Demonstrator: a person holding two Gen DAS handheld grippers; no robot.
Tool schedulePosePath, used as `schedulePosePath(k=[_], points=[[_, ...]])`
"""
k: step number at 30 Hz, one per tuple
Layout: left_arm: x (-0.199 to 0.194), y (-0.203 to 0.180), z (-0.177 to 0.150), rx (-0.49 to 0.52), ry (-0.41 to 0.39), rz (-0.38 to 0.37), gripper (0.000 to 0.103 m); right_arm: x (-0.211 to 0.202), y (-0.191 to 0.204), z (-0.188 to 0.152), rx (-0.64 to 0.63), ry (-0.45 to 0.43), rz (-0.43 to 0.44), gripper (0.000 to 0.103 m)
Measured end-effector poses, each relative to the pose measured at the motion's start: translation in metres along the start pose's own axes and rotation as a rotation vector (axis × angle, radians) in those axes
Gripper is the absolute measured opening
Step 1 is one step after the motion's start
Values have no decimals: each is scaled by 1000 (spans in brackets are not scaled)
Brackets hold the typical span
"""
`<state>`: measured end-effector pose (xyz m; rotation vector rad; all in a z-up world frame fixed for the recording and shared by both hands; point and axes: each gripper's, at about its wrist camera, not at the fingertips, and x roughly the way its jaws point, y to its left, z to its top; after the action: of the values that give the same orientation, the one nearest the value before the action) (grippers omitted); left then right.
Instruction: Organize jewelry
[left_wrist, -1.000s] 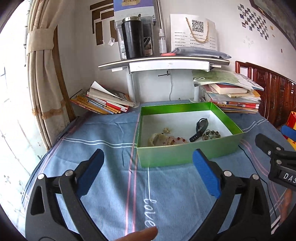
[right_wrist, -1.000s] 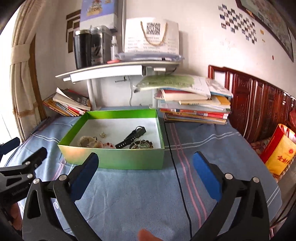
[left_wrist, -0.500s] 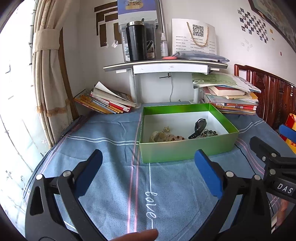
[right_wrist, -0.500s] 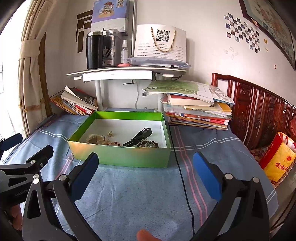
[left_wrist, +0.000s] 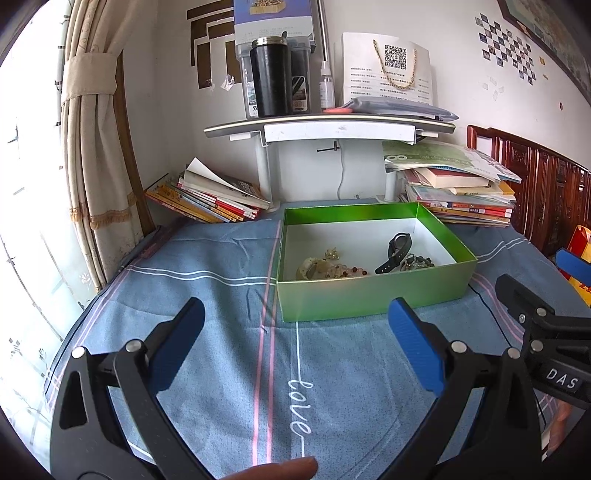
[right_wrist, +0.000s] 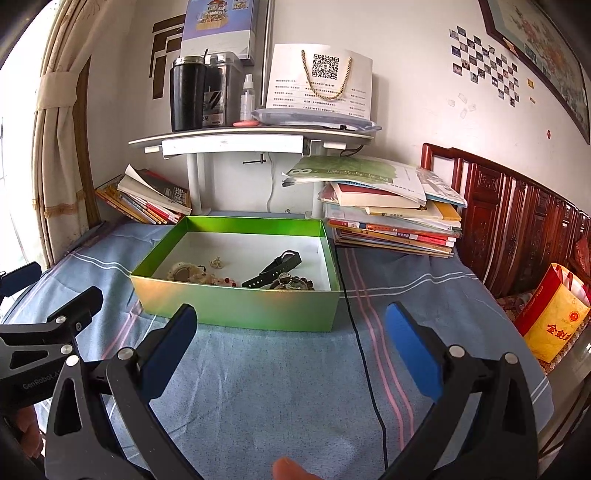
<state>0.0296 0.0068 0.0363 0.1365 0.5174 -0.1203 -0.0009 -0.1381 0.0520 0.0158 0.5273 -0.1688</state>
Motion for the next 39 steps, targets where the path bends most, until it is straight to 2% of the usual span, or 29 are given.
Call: schedulePosePath(k=[39], points=[[3,-2,-4,1,19,2,99,9,-1,-6,-7,22,5,100]])
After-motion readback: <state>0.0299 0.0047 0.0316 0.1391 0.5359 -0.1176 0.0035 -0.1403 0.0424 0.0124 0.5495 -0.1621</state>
